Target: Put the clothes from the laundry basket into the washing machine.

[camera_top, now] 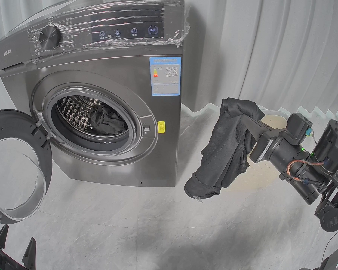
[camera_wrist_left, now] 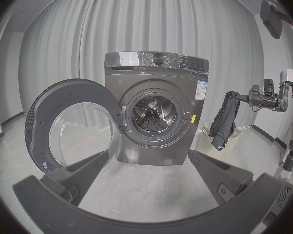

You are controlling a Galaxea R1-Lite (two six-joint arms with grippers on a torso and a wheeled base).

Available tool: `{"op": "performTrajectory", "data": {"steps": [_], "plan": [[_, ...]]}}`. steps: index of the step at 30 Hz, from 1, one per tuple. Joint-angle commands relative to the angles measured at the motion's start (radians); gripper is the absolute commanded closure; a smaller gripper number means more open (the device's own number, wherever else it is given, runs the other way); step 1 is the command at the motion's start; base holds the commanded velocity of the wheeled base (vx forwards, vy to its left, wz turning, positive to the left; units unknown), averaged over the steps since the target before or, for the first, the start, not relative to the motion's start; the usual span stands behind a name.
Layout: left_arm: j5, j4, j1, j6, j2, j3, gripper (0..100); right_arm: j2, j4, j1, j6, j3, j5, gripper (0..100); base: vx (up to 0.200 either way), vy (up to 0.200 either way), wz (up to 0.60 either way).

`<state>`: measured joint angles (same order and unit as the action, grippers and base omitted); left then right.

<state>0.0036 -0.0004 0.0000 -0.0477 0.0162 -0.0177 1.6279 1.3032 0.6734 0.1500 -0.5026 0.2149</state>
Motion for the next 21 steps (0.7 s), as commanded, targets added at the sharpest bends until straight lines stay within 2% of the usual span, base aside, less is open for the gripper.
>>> {"op": "performTrajectory", "data": {"steps": [1, 5, 11, 20, 21], "plan": [[0.001, 0.0, 0.0, 0.0, -0.013, 0.015, 0, 0.001, -0.001, 0.003, 0.0, 0.001, 0.0, 100, 0.0, 0.2, 0.0], [-0.001, 0.0, 0.0, 0.0, -0.013, 0.015, 0, 0.001, -0.001, 0.005, 0.0, 0.001, 0.003, 100, 0.0, 0.2, 0.0], [-0.001, 0.0, 0.0, 0.0, -0.013, 0.015, 0, 0.003, -0.001, 0.008, 0.0, 0.001, 0.006, 100, 0.0, 0.0, 0.0], [0.001, 0.0, 0.0, 0.002, -0.015, 0.015, 0, 0.003, -0.001, 0.008, 0.0, 0.009, 0.003, 100, -0.2, 0.0, 0.0], [0.001, 0.0, 0.0, 0.0, -0.015, 0.015, 0, 0.003, -0.001, 0.008, 0.0, 0.009, 0.003, 100, 0.0, 0.0, 0.0]]}}
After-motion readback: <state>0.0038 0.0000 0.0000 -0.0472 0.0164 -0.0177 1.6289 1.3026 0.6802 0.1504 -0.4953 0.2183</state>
